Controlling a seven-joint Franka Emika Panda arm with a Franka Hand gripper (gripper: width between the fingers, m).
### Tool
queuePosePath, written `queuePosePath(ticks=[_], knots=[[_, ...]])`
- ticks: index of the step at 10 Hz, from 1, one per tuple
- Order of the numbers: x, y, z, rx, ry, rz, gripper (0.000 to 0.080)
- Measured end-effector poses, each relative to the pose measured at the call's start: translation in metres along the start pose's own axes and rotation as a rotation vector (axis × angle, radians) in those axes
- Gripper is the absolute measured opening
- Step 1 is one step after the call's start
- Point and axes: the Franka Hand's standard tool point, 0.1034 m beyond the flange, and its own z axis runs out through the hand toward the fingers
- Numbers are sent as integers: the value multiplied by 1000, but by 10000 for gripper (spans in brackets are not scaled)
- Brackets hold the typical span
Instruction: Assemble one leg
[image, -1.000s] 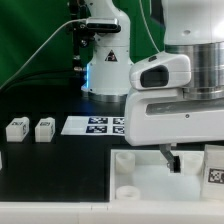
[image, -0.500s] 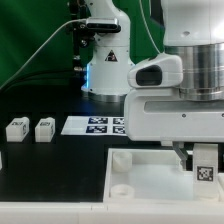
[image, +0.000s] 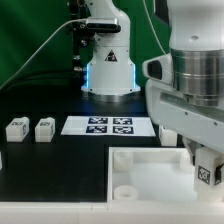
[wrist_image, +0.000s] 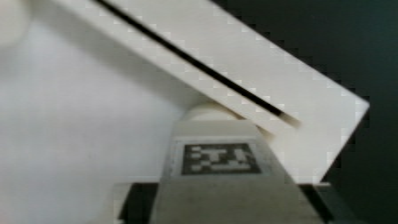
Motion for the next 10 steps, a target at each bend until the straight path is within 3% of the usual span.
queuePosePath(ticks=[3, 5, 6, 8, 9, 10], knots=[[-5, 0, 2, 9, 9, 383, 291], [-6, 0, 2, 9, 8, 444, 291], [-7, 0, 3, 8, 9, 435, 338], [-7, 0, 3, 6, 9, 390, 590], [-11, 5, 4, 1, 10, 286, 590], [-13, 12, 1, 1, 12, 76, 639]])
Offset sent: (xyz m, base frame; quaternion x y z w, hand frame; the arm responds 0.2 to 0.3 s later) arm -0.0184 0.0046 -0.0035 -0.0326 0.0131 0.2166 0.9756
